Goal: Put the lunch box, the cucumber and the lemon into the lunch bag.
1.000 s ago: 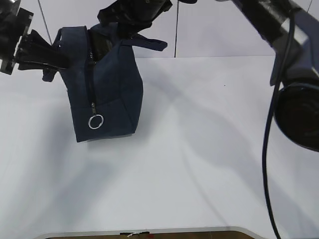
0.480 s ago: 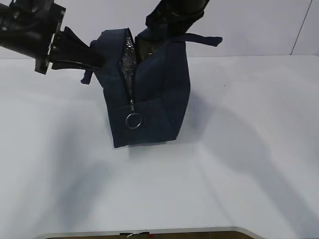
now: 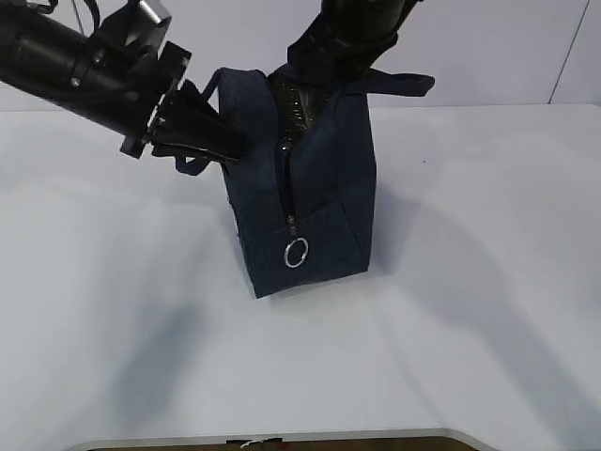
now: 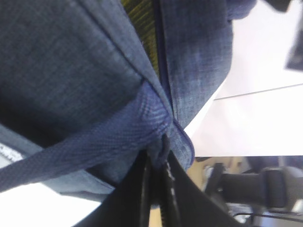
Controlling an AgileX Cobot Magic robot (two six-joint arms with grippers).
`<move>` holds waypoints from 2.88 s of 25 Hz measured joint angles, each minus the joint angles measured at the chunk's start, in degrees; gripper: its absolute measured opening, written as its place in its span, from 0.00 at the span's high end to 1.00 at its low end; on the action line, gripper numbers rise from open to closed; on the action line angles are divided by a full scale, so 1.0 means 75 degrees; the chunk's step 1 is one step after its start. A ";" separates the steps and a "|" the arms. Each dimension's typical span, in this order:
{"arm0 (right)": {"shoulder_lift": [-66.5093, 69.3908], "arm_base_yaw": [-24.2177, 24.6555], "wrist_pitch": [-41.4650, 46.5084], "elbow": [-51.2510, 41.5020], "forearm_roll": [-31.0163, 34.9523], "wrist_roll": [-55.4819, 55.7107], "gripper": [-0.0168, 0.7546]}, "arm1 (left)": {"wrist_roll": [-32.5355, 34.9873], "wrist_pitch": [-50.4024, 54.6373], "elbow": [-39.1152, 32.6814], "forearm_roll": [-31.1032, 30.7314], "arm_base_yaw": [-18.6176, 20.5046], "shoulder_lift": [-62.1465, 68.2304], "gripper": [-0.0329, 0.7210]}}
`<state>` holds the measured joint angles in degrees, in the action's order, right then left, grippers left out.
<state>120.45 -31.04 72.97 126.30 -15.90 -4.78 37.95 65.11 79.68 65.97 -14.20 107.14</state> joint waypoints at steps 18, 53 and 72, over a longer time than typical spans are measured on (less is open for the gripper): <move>0.0000 0.0000 -0.0084 -0.0018 0.0205 0.0637 0.72 | 0.0029 -0.0178 0.0000 -0.0375 -0.0078 0.0112 0.97; -0.3021 0.0000 -0.0097 -0.2682 0.2842 0.0637 0.48 | -0.2414 0.0608 0.0908 -0.4921 -0.0078 -0.0953 0.59; -0.4628 -0.0618 -0.2222 -0.5537 0.2715 0.0336 0.48 | -0.3070 0.0767 0.0331 -0.6583 -0.0065 -0.3210 0.63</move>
<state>85.74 -35.68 56.30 84.77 4.47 -2.26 14.92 70.87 82.16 16.60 -14.69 83.07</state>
